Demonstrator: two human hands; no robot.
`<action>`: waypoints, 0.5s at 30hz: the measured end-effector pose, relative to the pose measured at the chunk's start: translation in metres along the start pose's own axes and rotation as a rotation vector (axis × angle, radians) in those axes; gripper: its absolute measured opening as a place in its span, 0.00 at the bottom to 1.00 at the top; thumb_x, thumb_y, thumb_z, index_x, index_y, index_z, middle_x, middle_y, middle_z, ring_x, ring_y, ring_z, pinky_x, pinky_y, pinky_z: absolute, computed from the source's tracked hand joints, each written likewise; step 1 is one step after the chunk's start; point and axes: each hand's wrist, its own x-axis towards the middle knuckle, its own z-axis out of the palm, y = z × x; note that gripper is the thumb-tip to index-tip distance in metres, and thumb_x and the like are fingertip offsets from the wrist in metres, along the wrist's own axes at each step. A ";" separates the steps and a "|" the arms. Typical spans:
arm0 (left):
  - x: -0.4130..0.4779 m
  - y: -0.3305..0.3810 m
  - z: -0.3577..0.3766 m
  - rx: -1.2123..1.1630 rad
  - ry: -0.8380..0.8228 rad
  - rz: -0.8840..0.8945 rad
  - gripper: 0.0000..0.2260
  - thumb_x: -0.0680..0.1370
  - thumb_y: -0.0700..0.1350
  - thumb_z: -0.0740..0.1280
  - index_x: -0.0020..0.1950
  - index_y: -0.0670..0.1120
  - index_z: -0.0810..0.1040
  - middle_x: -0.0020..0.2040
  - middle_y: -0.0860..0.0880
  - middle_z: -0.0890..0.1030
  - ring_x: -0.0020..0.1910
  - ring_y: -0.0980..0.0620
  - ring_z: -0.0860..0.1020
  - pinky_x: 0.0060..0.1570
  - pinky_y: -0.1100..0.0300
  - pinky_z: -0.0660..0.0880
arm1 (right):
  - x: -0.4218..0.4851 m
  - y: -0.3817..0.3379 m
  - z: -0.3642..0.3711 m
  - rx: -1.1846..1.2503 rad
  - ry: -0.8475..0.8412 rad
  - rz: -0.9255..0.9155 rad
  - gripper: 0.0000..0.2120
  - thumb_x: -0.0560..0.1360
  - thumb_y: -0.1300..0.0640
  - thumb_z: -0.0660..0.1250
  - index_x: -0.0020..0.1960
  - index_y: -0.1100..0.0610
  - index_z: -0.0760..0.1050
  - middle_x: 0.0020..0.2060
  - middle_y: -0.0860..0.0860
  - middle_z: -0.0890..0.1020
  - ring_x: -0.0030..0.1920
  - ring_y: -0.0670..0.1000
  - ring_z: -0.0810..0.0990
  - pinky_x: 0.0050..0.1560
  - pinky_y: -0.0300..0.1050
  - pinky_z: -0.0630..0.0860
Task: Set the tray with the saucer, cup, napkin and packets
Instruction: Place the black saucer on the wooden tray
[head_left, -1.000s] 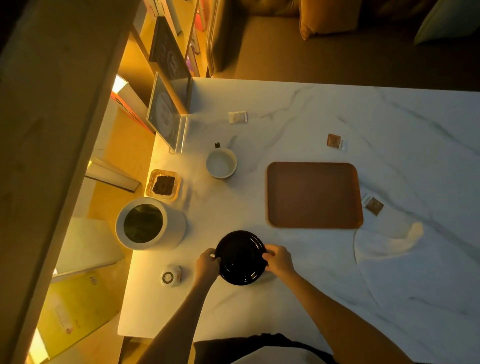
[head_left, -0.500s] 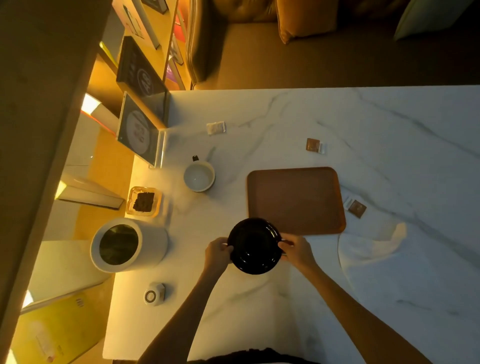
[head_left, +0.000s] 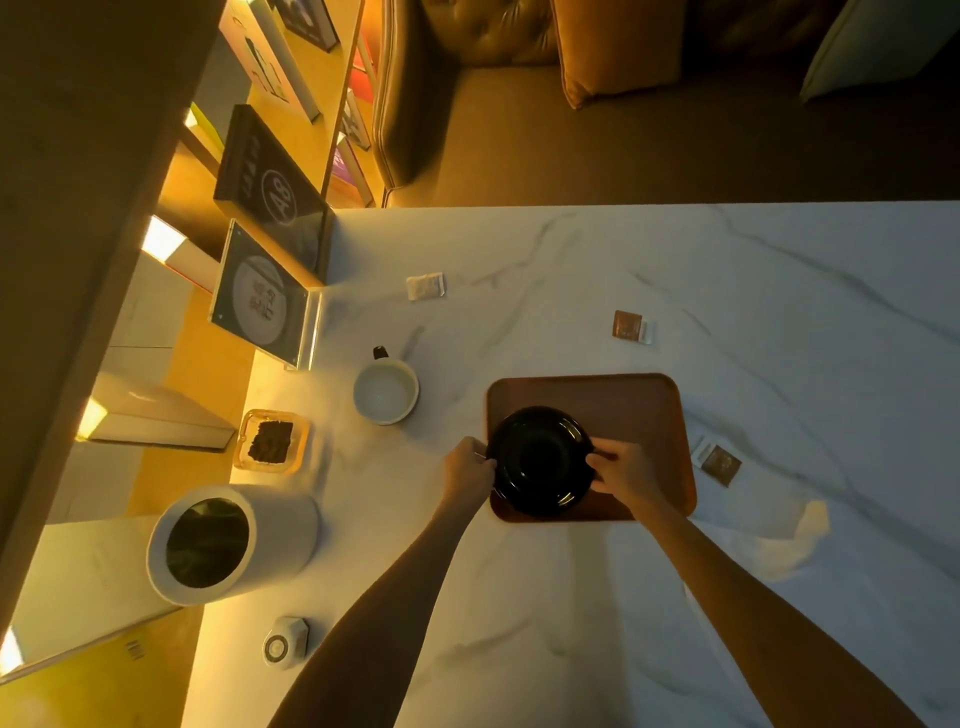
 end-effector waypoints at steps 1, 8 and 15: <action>0.005 0.002 0.001 0.013 0.005 -0.006 0.05 0.75 0.35 0.65 0.50 0.43 0.74 0.48 0.44 0.78 0.46 0.45 0.80 0.48 0.49 0.82 | 0.006 -0.001 0.000 0.032 0.000 0.022 0.14 0.76 0.68 0.64 0.61 0.65 0.76 0.49 0.63 0.83 0.48 0.57 0.82 0.41 0.45 0.81; 0.023 0.012 0.007 0.060 0.035 -0.022 0.05 0.74 0.35 0.66 0.48 0.43 0.74 0.47 0.43 0.78 0.47 0.42 0.80 0.49 0.46 0.81 | 0.032 0.007 0.001 0.124 -0.022 0.102 0.17 0.76 0.67 0.64 0.64 0.63 0.74 0.54 0.63 0.81 0.55 0.61 0.81 0.48 0.54 0.82; 0.026 0.012 0.009 0.070 0.030 -0.032 0.05 0.76 0.35 0.65 0.49 0.43 0.73 0.48 0.41 0.79 0.47 0.42 0.81 0.46 0.49 0.80 | 0.043 0.014 0.005 0.170 -0.033 0.134 0.18 0.76 0.68 0.64 0.66 0.64 0.72 0.57 0.63 0.80 0.57 0.62 0.80 0.52 0.56 0.81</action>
